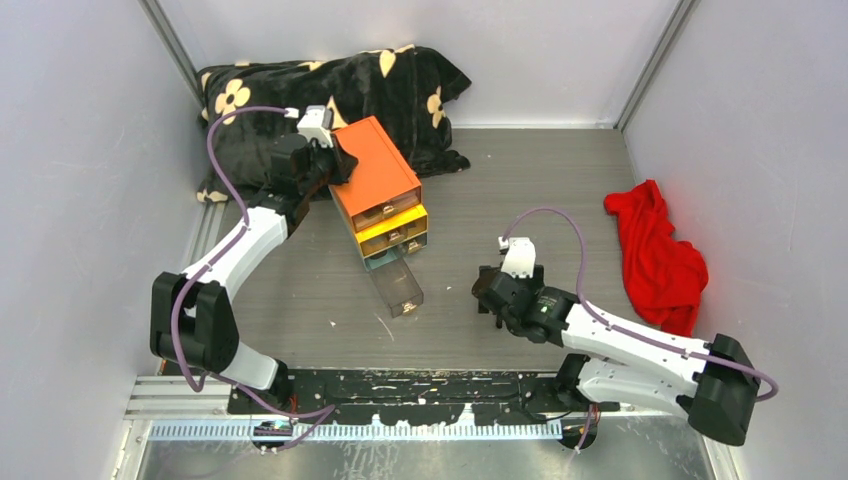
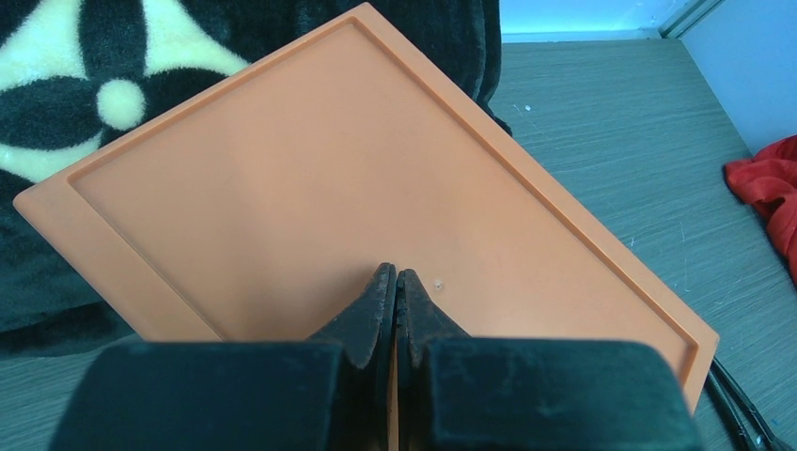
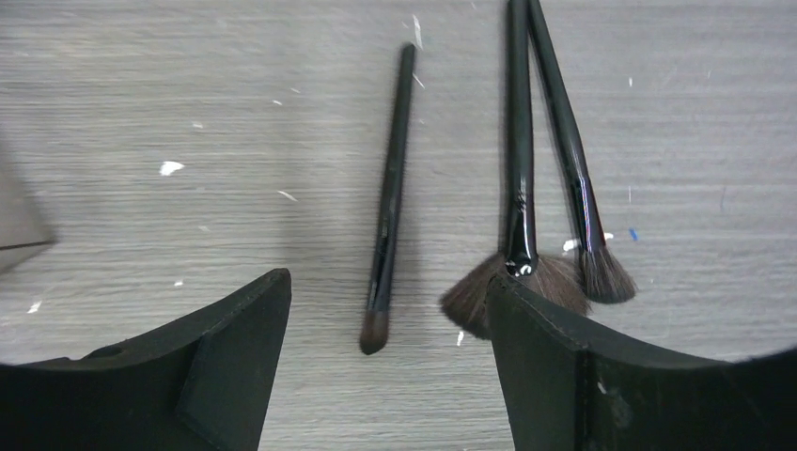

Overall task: Organize the makeup
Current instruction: Pick up the makeup tool from the center of the board.

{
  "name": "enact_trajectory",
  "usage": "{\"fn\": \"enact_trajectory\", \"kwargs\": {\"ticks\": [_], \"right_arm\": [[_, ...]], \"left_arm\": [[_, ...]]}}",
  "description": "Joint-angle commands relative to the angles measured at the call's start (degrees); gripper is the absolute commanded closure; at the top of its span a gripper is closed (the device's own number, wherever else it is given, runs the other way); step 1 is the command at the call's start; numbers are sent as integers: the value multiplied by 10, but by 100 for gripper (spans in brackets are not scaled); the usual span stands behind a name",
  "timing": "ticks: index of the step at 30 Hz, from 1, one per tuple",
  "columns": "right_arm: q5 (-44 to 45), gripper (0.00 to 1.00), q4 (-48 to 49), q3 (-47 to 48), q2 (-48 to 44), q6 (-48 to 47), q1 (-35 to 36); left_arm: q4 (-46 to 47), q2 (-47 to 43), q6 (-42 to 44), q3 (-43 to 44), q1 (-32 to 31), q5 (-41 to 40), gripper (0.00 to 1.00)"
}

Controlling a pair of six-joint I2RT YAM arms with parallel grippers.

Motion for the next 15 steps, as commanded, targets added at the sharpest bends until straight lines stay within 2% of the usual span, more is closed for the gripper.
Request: {"fn": "enact_trajectory", "kwargs": {"ticks": [1, 6, 12, 15], "right_arm": [[-92, 21, 57, -28, 12, -17, -67], [-154, 26, 103, -33, 62, -52, -126], [-183, 32, 133, -21, 102, -69, -133], [-183, 49, 133, -23, 110, -67, -139]], "left_arm": [[-139, 15, 17, -36, 6, -10, 99], [-138, 23, 16, -33, 6, -8, 99], [-138, 28, 16, -34, 6, -9, 99], [-136, 29, 17, -36, 6, -11, 99]]}}
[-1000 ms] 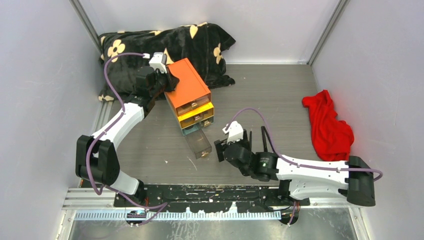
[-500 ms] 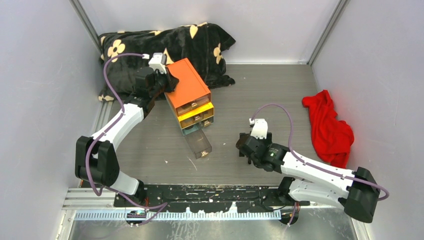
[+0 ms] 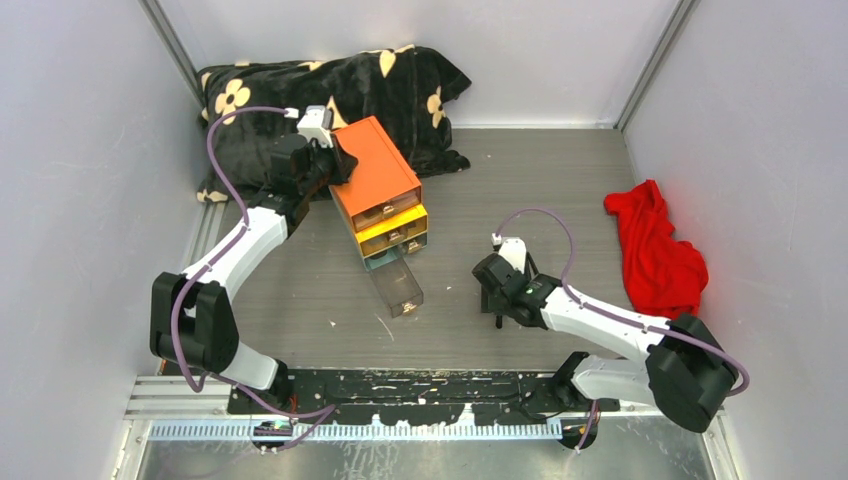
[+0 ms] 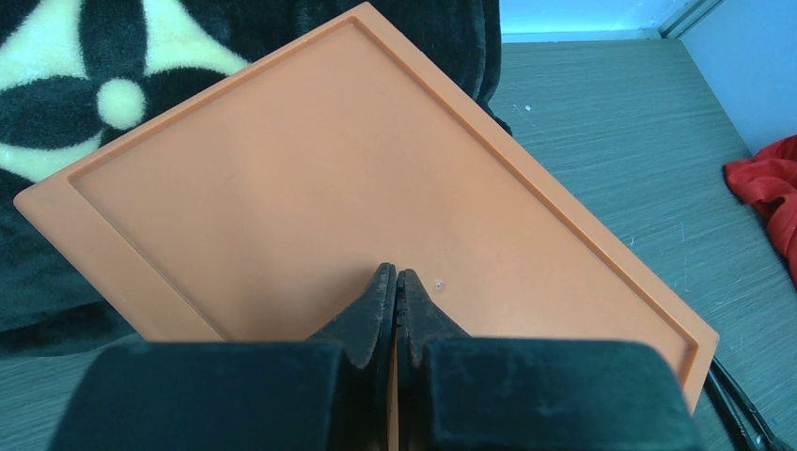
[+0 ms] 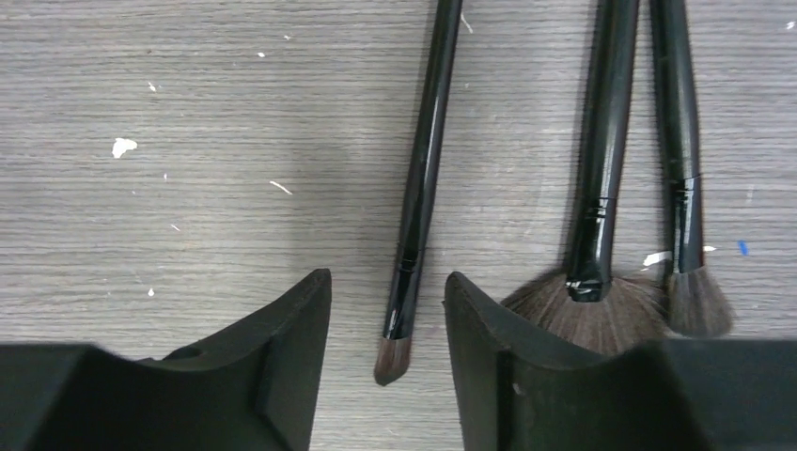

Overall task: Organize the makeup
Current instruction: Pick up the makeup tool from the center of the board.

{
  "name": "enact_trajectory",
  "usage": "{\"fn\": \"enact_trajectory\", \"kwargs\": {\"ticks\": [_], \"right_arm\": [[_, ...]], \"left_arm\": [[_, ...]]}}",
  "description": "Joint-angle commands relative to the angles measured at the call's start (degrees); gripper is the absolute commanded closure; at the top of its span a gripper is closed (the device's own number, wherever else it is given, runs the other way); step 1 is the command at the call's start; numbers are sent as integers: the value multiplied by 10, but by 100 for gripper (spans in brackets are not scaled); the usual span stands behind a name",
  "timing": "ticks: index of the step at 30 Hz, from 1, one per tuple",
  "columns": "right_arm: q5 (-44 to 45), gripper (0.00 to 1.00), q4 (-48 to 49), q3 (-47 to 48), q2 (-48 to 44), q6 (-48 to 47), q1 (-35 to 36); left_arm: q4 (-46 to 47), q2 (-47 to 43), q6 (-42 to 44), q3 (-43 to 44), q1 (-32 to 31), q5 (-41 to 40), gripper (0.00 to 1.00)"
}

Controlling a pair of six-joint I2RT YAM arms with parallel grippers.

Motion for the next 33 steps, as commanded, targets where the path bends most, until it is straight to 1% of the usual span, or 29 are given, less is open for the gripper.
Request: {"fn": "enact_trajectory", "kwargs": {"ticks": [1, 11, 21, 23, 28, 30, 33], "right_arm": [[-12, 52, 30, 9, 5, -5, -8], [-35, 53, 59, -29, 18, 14, -23], [-48, 53, 58, -26, 39, 11, -43], [-48, 58, 55, -24, 46, 12, -44], [-48, 80, 44, -25, 50, 21, -44], [-50, 91, 39, -25, 48, 20, -44], [-51, 96, 24, -22, 30, 20, -45]], "left_arm": [[-136, 30, 16, -35, 5, -11, 99], [-133, 32, 15, -34, 5, -8, 99], [-132, 30, 16, -37, 5, -16, 99], [-132, 30, 17, -37, 6, -17, 99], [-133, 28, 17, -37, 5, -18, 99], [-133, 28, 17, -37, 5, -19, 99], [-135, 25, 18, -40, 6, -20, 99]]}}
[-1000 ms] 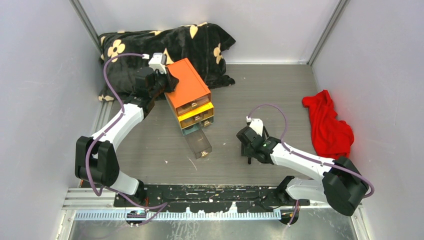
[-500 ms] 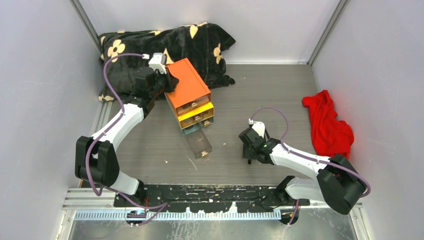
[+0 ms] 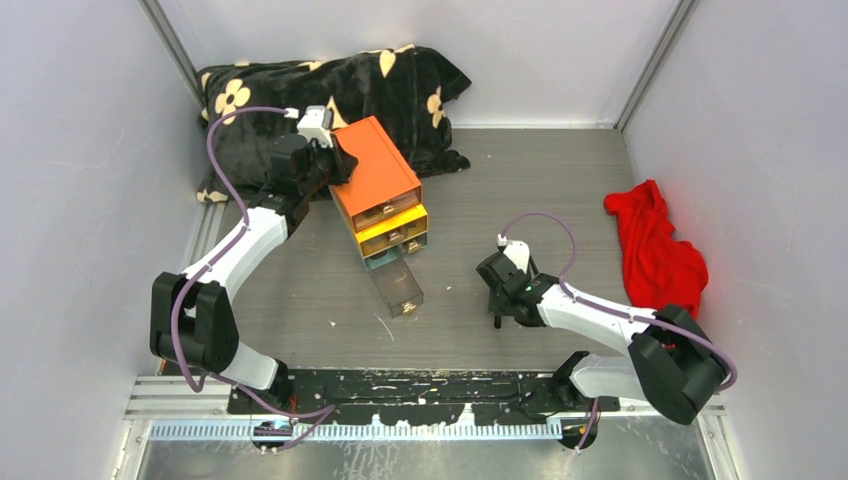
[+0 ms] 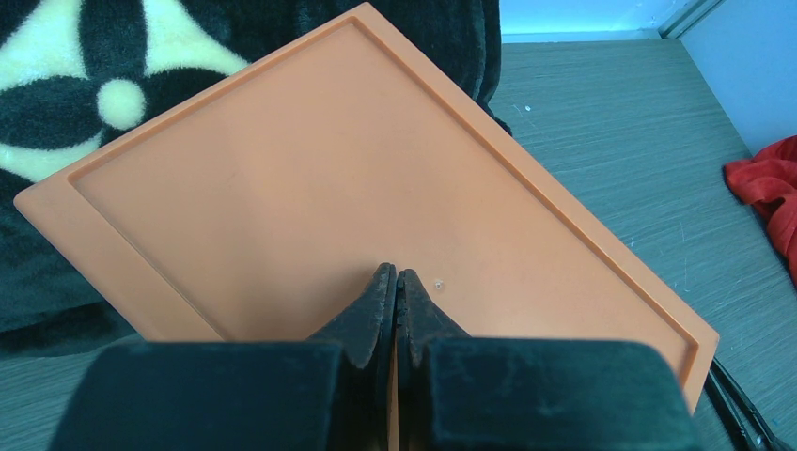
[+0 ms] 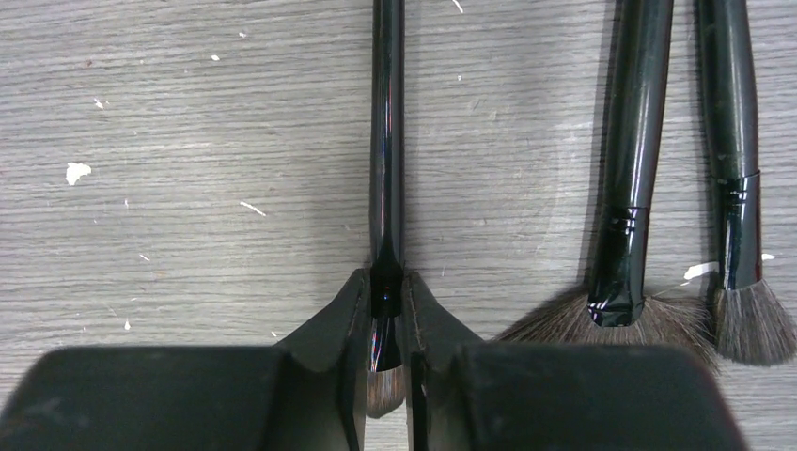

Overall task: Organize the makeup
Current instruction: Pick up the makeup tool from the center of the board.

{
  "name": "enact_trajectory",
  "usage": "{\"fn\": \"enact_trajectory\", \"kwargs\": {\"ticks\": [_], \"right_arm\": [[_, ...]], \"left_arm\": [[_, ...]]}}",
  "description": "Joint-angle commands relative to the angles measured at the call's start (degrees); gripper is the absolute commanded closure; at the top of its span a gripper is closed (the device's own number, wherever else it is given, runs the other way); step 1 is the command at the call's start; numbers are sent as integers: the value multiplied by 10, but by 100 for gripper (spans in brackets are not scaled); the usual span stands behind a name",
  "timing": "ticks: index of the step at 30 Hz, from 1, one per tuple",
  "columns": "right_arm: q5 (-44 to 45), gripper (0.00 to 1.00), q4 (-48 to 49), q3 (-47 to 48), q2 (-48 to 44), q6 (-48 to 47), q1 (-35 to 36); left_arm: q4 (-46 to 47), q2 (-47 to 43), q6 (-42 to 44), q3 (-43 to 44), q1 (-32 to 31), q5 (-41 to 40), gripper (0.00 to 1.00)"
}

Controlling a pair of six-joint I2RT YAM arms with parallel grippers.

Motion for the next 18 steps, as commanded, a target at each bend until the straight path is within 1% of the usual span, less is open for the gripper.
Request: {"fn": "enact_trajectory", "kwargs": {"ticks": [1, 4, 7, 9, 11, 13, 15, 18], "right_arm": [[-11, 98, -39, 7, -20, 5, -3], [-23, 99, -83, 43, -51, 3, -3], [-46, 99, -117, 93, -76, -28, -2], [-83, 99, -137, 131, -82, -51, -2], [-141, 99, -145, 171, -79, -65, -2], [-219, 99, -133, 204, -73, -63, -2], [-273, 99, -104, 214, -67, -48, -2], [-320, 99, -51, 213, -52, -25, 1]], "left_arm": [[-136, 24, 18, -39, 5, -20, 99], [-137, 20, 18, -41, 6, -22, 99], [-137, 19, 17, -39, 6, -22, 99], [-137, 19, 15, -38, 6, -20, 99], [-137, 18, 14, -37, 6, -17, 99], [-137, 17, 13, -36, 6, -17, 99], [-139, 16, 12, -34, 5, -17, 100], [-142, 12, 10, -30, 5, -16, 99]]}}
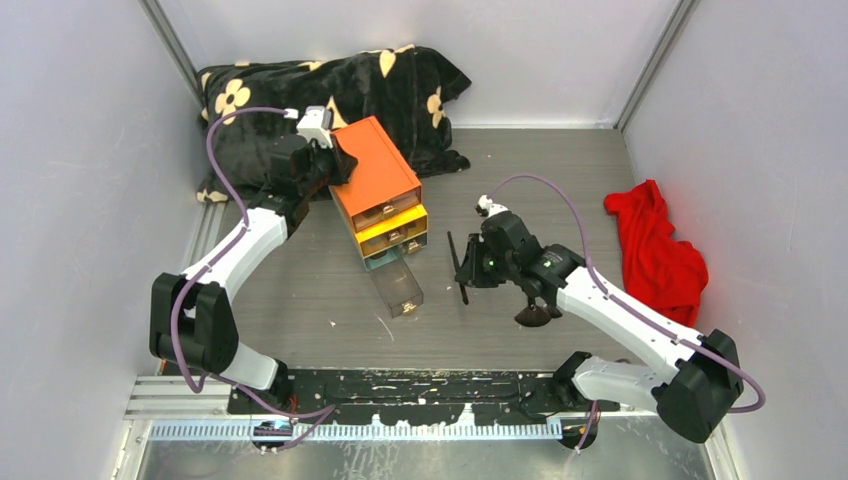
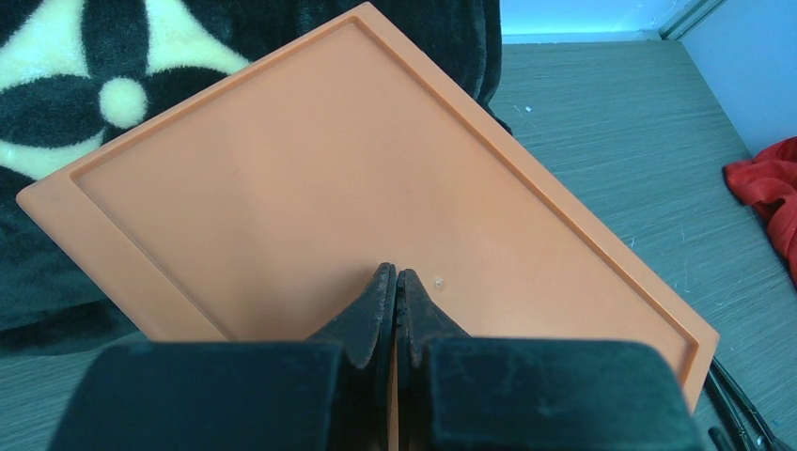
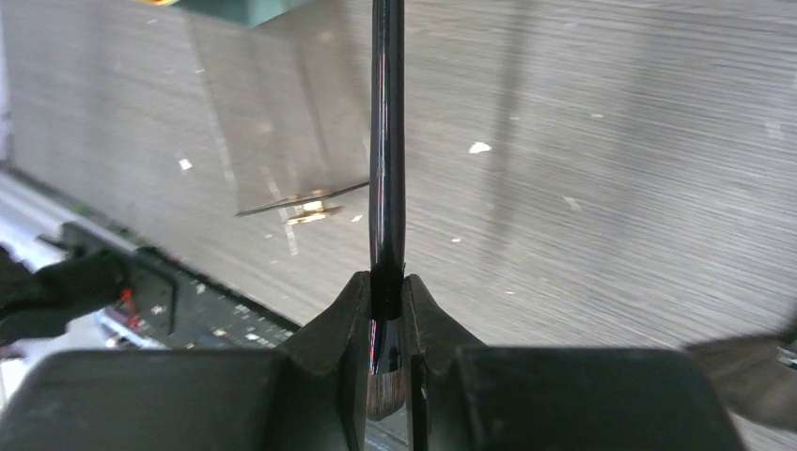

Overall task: Organize the makeup
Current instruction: Pick up the makeup tool from the center of the board, then place the makeup tool in the drawer.

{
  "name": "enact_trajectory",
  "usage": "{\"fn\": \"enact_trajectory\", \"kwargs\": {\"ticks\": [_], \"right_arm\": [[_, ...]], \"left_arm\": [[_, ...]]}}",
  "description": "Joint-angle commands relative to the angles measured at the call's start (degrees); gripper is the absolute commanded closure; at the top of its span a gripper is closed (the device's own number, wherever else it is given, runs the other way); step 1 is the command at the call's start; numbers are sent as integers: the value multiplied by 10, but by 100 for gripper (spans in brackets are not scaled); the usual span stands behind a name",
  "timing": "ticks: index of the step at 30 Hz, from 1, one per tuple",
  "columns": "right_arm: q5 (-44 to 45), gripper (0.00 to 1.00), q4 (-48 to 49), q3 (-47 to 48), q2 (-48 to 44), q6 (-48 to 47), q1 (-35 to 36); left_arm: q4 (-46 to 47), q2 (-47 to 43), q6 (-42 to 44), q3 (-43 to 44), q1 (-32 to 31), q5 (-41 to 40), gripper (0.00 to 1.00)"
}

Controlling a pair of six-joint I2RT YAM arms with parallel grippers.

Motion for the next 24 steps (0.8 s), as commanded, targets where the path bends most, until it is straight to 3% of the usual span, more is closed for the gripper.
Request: {"fn": "enact_trajectory", "kwargs": {"ticks": [1, 13, 24], "right_arm": [[-125, 99, 72, 13, 21, 23, 3], [-204, 99, 208, 46, 130, 101, 55], [-218, 99, 281, 20, 174, 162, 81]], "left_arm": [[-145, 14, 10, -25, 5, -14, 99], [-154, 15, 12, -15, 5, -17, 99], [-157, 7, 18, -19, 5, -23, 99]]}}
